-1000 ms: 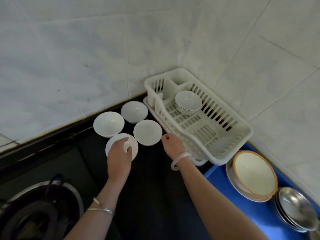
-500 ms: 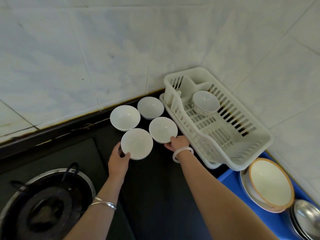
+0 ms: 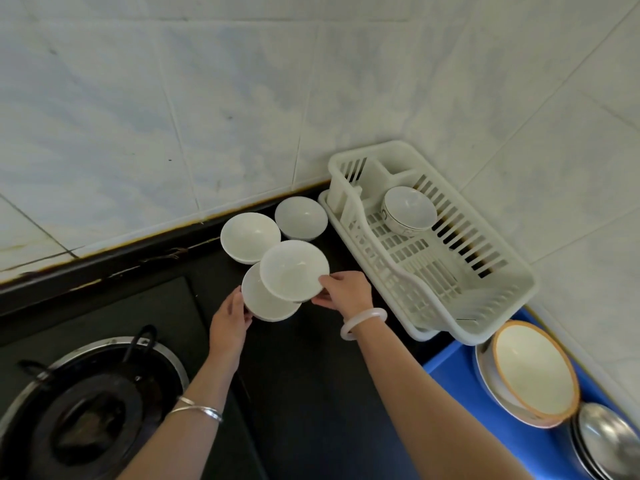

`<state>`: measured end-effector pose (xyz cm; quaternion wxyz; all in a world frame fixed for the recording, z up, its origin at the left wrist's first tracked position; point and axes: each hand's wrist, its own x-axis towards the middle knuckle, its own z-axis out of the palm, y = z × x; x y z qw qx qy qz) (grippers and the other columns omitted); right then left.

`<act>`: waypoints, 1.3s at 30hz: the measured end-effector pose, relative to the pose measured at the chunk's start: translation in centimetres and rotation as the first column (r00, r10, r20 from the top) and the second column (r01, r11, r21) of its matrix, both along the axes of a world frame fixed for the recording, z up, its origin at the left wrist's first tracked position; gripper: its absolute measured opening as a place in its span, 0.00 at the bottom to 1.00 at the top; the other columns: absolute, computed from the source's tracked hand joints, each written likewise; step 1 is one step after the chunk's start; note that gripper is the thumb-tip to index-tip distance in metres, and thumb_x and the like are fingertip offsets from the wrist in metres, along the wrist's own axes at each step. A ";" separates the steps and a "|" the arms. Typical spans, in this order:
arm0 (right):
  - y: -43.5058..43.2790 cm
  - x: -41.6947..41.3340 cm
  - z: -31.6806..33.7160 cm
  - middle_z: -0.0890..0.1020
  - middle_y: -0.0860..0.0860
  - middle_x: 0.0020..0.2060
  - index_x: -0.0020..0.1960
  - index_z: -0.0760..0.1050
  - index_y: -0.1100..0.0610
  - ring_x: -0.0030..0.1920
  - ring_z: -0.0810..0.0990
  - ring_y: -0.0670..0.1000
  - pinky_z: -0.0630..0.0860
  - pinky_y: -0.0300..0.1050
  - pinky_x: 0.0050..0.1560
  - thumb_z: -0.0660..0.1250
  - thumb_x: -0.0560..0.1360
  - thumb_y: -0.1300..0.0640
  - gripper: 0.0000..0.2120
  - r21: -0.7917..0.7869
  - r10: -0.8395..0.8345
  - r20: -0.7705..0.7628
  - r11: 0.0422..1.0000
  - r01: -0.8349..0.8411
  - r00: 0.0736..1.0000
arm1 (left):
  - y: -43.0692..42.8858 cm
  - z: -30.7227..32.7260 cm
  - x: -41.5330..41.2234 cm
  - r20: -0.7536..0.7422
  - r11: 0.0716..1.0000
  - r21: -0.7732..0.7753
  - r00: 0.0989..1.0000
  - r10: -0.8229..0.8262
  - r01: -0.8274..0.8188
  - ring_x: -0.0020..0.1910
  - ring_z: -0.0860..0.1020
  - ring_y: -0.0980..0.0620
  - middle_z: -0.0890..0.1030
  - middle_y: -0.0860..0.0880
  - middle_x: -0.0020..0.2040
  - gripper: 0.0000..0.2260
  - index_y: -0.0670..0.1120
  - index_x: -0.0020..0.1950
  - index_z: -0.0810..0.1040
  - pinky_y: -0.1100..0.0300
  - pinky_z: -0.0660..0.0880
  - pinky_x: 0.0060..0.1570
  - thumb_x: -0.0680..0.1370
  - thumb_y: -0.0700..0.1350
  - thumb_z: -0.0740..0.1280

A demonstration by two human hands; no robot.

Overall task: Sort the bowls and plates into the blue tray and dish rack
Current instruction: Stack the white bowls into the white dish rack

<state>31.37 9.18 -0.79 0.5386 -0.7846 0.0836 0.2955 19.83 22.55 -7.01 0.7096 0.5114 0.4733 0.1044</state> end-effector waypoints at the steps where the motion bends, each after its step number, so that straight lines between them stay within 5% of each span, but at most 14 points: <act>1: 0.4 -0.2 -0.1 0.84 0.54 0.39 0.43 0.80 0.60 0.35 0.84 0.48 0.83 0.45 0.43 0.67 0.74 0.62 0.04 -0.042 0.020 0.011 0.999 -0.019 1.000 | 0.1 0.0 0.0 -0.001 1.000 -0.008 1.000 0.010 -0.010 0.56 0.75 0.49 0.74 0.49 0.60 0.16 0.50 0.68 0.71 0.52 0.72 0.61 0.81 0.49 0.56; 11: 2.4 -1.5 -1.0 0.85 0.58 0.40 0.40 0.79 0.59 0.43 0.85 0.55 0.81 0.50 0.51 0.66 0.74 0.60 0.06 -0.260 0.189 0.100 0.953 -0.158 0.977 | 0.1 -0.2 0.2 -0.046 0.997 0.068 0.999 -0.018 0.021 0.60 0.75 0.49 0.75 0.46 0.64 0.19 0.48 0.69 0.69 0.52 0.74 0.59 0.78 0.44 0.64; 18: 2.4 -1.3 -1.3 0.84 0.58 0.43 0.40 0.76 0.55 0.44 0.84 0.55 0.81 0.49 0.51 0.67 0.73 0.58 0.04 -0.276 0.197 0.071 0.946 -0.171 0.978 | 0.4 -0.6 0.5 -0.101 0.995 0.091 0.994 -0.030 0.039 0.61 0.75 0.48 0.76 0.45 0.64 0.20 0.50 0.68 0.70 0.52 0.75 0.57 0.77 0.39 0.64; 20: 2.3 -1.1 -1.5 0.81 0.55 0.45 0.46 0.75 0.54 0.46 0.82 0.53 0.80 0.48 0.51 0.67 0.73 0.57 0.02 -0.295 0.219 0.048 0.935 -0.195 0.975 | 0.5 -0.6 0.4 -0.102 0.996 0.084 0.994 -0.027 0.035 0.60 0.75 0.48 0.76 0.45 0.63 0.19 0.50 0.67 0.71 0.51 0.75 0.58 0.77 0.39 0.64; 24: 1.9 -0.2 -1.9 0.75 0.55 0.60 0.68 0.67 0.52 0.58 0.76 0.55 0.77 0.52 0.57 0.66 0.74 0.62 0.24 -0.130 0.217 -0.172 0.962 -0.240 0.961 | 0.7 -0.2 0.6 -0.087 1.000 -0.015 0.996 -0.007 0.006 0.56 0.76 0.48 0.76 0.47 0.61 0.18 0.52 0.67 0.70 0.52 0.76 0.53 0.78 0.40 0.63; 27: 1.9 0.4 -2.0 0.73 0.54 0.65 0.72 0.63 0.49 0.63 0.73 0.57 0.75 0.56 0.61 0.64 0.74 0.66 0.30 -0.003 0.223 -0.257 0.973 -0.231 0.940 | 0.8 0.4 0.8 -0.078 0.995 -0.103 0.997 -0.016 0.008 0.53 0.77 0.47 0.75 0.49 0.59 0.20 0.53 0.69 0.68 0.51 0.77 0.49 0.78 0.39 0.61; 31: 2.4 0.4 -2.3 0.74 0.53 0.64 0.69 0.69 0.52 0.63 0.74 0.56 0.75 0.52 0.59 0.65 0.75 0.59 0.22 0.026 0.291 -0.189 0.956 -0.292 0.938 | 0.5 1.1 0.8 -0.045 0.987 -0.159 0.999 -0.020 0.012 0.56 0.77 0.44 0.75 0.47 0.62 0.19 0.53 0.68 0.69 0.51 0.77 0.49 0.78 0.38 0.60; 39: -0.8 1.6 0.1 0.79 0.49 0.47 0.52 0.74 0.50 0.48 0.79 0.49 0.79 0.46 0.48 0.61 0.77 0.49 0.07 0.034 0.188 0.004 0.982 -0.188 0.982 | -1.0 5.5 3.0 0.009 0.987 -0.062 0.989 -0.147 0.147 0.55 0.78 0.47 0.77 0.49 0.60 0.20 0.56 0.67 0.70 0.57 0.78 0.39 0.77 0.39 0.63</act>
